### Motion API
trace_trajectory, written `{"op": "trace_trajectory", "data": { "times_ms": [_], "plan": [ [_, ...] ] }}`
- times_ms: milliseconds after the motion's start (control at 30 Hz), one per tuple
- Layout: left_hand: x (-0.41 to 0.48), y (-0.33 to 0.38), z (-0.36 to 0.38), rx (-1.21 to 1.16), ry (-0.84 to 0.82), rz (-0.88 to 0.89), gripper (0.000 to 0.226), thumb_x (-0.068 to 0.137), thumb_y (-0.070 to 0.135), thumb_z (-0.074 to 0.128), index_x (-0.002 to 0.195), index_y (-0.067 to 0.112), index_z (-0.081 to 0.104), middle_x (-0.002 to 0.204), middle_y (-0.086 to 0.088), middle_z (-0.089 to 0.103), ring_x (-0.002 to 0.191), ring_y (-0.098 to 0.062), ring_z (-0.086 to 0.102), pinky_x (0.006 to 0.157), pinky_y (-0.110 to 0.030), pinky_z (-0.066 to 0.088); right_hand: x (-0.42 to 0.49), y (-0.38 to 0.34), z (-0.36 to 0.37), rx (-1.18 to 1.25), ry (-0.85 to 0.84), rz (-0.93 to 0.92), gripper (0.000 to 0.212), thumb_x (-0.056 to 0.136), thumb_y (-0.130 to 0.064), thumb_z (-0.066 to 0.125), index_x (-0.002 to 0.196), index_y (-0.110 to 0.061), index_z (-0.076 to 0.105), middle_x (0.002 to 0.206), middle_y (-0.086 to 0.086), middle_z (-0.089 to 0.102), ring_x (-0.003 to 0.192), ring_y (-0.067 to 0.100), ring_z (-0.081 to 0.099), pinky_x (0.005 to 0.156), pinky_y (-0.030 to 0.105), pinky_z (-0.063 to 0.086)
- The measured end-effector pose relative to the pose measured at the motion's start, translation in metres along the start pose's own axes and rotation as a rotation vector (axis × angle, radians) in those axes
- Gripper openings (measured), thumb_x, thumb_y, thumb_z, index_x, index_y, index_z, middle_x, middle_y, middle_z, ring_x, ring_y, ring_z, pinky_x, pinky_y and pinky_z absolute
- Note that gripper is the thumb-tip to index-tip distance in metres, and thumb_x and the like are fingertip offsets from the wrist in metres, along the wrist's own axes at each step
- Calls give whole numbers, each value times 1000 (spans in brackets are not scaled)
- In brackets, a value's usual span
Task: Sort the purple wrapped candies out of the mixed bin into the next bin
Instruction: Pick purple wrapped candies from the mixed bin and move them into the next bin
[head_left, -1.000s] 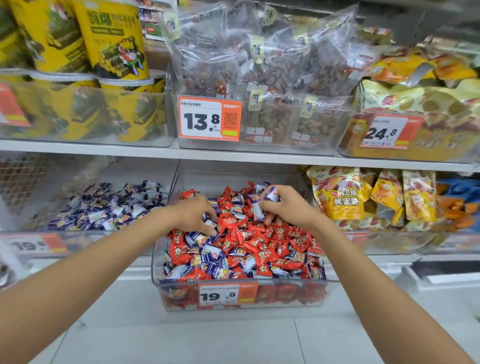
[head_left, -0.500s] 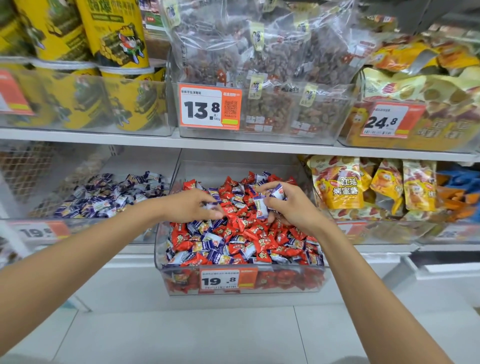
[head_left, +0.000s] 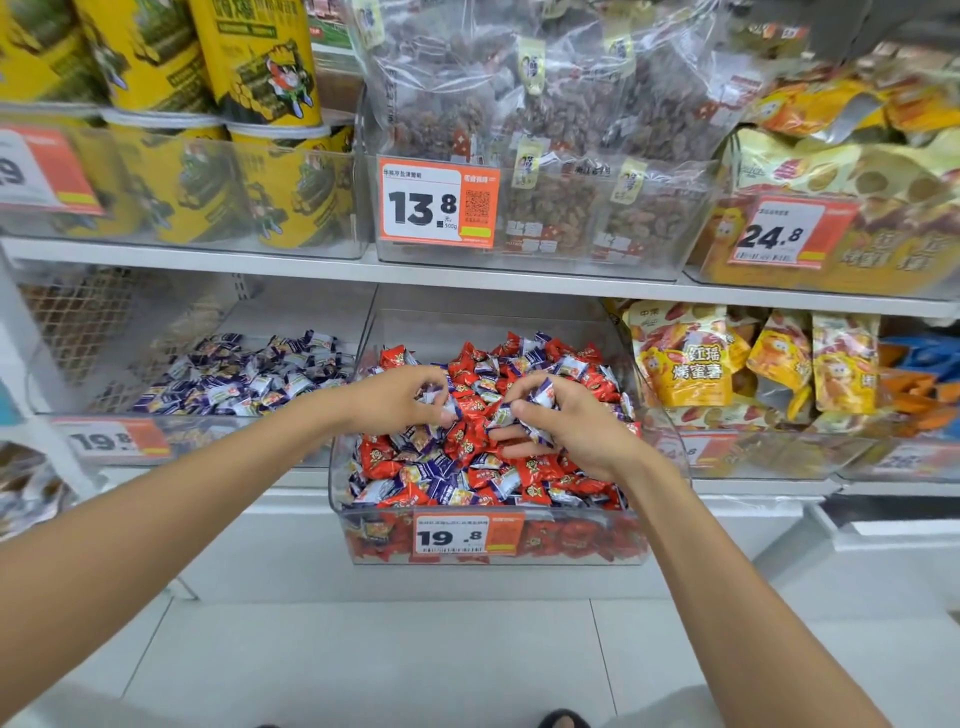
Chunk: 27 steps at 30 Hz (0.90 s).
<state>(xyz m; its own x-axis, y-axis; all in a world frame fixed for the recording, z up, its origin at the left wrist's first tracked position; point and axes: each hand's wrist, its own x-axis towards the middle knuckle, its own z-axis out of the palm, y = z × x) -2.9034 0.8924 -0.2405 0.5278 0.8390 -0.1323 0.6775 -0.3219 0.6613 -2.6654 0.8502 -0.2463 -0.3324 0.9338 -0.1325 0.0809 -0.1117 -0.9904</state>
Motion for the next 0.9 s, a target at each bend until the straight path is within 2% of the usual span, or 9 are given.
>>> {"op": "trace_trajectory", "data": {
  "times_ms": [67, 133, 167, 233, 300, 400, 700, 800, 900],
  "plan": [
    [-3, 2, -1, -7, -35, -24, 22, 97, 22, 57, 117, 29, 52, 122, 9, 50, 63, -21, 46, 60, -34, 43, -2, 1, 1, -29, -32, 13, 3, 99, -8, 52, 102, -7, 53, 102, 18, 63, 97, 30, 71, 64, 28, 58],
    [-7, 6, -1, 16, -111, -26, 36, 99, 18, 53, 132, 31, 50, 130, 20, 40, 70, -12, 53, 61, -21, 47, -4, 1, 4, -135, -34, -11, 4, 100, -10, 52, 103, -7, 54, 92, 17, 66, 87, 24, 73, 55, 23, 51],
    [-9, 7, -1, 42, -154, -11, 32, 99, 20, 52, 130, 29, 54, 131, 19, 43, 81, -5, 57, 68, -14, 47, -4, 1, 6, -178, -23, -33, 6, 100, -9, 52, 104, -7, 55, 85, 17, 66, 77, 20, 71, 52, 23, 48],
    [-11, 7, 2, 118, -249, 4, 25, 97, 30, 56, 121, 27, 62, 124, 15, 54, 104, -4, 55, 90, -20, 45, -4, 2, 10, -211, 7, -75, 9, 100, -9, 51, 107, -5, 55, 75, 17, 63, 61, 16, 61, 48, 22, 43],
    [-11, 4, 8, 190, -331, 6, 22, 91, 38, 62, 109, 25, 66, 110, 17, 60, 103, -4, 55, 99, -29, 40, -2, 3, 12, -216, 29, -105, 10, 100, -10, 51, 109, -6, 55, 76, 20, 62, 61, 20, 57, 46, 23, 41],
    [-7, 0, 19, 244, -368, 10, 20, 86, 38, 68, 94, 20, 64, 93, 18, 58, 91, 1, 52, 94, -31, 36, -3, 7, 12, -242, 21, -107, 12, 100, -11, 52, 111, -7, 56, 80, 22, 64, 64, 20, 60, 46, 25, 41],
    [-8, 1, 18, 207, -314, 40, 15, 83, 33, 73, 88, 19, 72, 79, 25, 64, 82, 6, 58, 97, -33, 41, -11, 5, 14, -336, 67, -98, 12, 100, -14, 52, 109, -6, 56, 68, 22, 59, 46, 9, 54, 42, 24, 36],
    [-12, 6, 13, 124, -187, 83, 11, 83, 32, 73, 80, 22, 70, 69, 27, 63, 71, 11, 56, 90, -28, 39, -15, 2, 13, -367, 100, -100, 13, 100, -15, 53, 100, -2, 59, 71, 25, 58, 41, 8, 49, 41, 24, 36],
    [-18, 10, -5, 84, -1, 126, 11, 82, 33, 73, 79, 24, 68, 77, 24, 65, 77, 9, 57, 86, -28, 42, -16, 2, 13, -385, 123, -84, 14, 100, -16, 54, 90, -8, 60, 68, 18, 62, 42, 16, 44, 43, 26, 38]
  ]
}}
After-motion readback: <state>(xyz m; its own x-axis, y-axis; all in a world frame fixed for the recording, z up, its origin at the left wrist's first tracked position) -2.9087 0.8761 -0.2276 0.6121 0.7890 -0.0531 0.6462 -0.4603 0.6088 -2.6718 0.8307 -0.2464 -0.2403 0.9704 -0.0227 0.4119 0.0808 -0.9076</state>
